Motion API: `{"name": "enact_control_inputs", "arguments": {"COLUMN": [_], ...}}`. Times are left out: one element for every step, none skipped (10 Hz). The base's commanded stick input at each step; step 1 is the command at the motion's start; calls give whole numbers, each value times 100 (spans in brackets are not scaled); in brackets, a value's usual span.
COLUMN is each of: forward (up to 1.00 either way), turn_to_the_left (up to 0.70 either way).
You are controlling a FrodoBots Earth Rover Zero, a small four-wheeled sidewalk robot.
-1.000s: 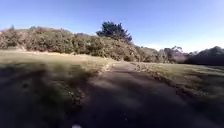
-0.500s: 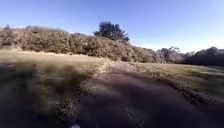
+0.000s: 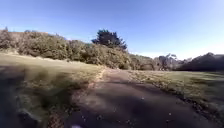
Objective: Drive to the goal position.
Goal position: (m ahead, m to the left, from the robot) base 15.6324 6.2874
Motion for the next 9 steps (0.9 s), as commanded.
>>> {"name": "enact_control_inputs", "arguments": {"forward": [70, 70, 70, 70, 70, 70, 70, 70, 70], "turn_to_the_left": [0, 0, 0, 0, 0, 0, 0, 0, 0]}}
